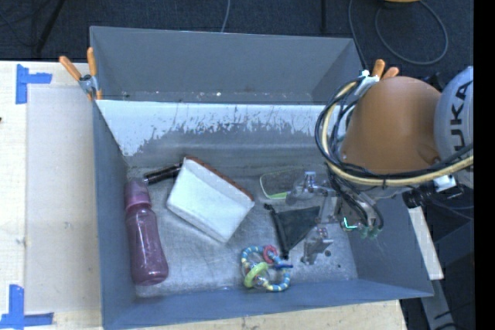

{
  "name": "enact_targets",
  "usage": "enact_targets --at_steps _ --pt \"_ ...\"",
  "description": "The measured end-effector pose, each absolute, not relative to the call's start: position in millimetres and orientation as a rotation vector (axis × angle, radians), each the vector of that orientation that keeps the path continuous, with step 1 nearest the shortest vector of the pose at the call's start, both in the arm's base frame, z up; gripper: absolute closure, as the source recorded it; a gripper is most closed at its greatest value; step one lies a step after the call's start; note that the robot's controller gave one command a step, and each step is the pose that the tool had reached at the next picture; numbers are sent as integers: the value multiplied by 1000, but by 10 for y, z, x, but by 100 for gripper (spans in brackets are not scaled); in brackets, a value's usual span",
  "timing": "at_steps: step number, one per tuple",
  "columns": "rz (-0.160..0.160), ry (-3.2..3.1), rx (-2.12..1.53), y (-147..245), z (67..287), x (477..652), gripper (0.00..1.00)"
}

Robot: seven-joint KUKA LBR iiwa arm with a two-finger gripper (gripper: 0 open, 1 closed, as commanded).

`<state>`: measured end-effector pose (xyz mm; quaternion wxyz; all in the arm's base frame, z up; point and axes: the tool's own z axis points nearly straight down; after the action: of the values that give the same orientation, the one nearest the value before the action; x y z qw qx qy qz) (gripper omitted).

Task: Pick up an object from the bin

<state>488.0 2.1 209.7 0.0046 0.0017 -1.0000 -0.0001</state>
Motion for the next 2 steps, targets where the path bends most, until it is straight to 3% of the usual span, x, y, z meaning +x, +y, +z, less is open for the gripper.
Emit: enact_targets --at_steps 1,2 --pt "0 -3140 5 21 2131 4896 0" --pt "0 -3148 36 -71 1730 4877 0"
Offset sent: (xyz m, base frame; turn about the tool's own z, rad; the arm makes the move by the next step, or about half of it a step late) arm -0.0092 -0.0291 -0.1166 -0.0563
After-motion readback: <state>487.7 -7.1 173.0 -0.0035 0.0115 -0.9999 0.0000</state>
